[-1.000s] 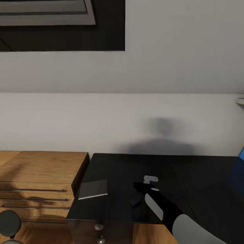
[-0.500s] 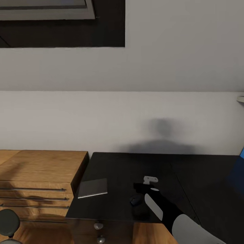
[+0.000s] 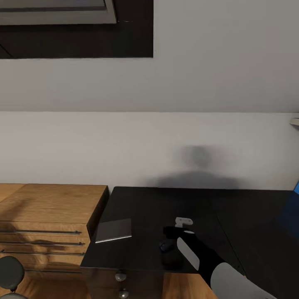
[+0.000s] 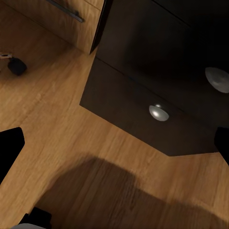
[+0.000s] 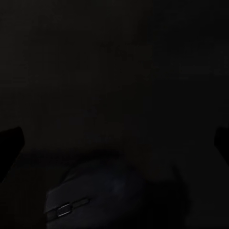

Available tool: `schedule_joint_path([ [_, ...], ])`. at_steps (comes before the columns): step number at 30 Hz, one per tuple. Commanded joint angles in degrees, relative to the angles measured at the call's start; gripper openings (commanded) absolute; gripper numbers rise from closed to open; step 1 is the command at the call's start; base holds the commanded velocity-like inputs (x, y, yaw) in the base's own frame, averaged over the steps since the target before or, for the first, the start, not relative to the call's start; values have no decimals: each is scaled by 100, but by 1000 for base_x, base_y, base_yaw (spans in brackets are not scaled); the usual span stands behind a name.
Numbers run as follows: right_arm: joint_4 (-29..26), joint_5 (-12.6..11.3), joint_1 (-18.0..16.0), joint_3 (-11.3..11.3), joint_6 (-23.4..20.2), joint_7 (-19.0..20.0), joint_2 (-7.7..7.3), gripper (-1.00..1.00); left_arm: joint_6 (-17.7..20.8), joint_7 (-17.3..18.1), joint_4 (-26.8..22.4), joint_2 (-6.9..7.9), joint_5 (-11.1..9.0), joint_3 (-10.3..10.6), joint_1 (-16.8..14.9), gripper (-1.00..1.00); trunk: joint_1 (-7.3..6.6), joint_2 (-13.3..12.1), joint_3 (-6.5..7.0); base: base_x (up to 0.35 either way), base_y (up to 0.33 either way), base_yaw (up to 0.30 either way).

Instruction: In the bedroom, organize the workspace by keeping the computer under the desk, ensuring the monitor is on the desk, placing the keyboard on the desk next to the monitor, placing the mouse on the desk next to the keyboard, moving the folder from the swivel chair onto the desk next to the mouse, stacking the notebook on top of the folder with the pen on top of the notebook, and positioning the swivel chair next to the desk.

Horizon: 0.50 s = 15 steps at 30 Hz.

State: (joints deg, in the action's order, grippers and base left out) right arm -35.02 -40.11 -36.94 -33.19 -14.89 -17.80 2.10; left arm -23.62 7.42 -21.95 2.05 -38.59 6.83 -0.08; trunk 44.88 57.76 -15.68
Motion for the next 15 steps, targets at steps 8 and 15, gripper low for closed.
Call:
schedule_joint_path([
  [8,-8,-48,-6,-23,-29,-48,40,100,-18,14,-2,6,-61,37,-1,100,1,5,-7,0,0,0],
  [15,-5,-49,-6,-21,-31,-48,61,100,-19,17,-2,7,-61,37,-1,100,1,5,-7,0,0,0],
])
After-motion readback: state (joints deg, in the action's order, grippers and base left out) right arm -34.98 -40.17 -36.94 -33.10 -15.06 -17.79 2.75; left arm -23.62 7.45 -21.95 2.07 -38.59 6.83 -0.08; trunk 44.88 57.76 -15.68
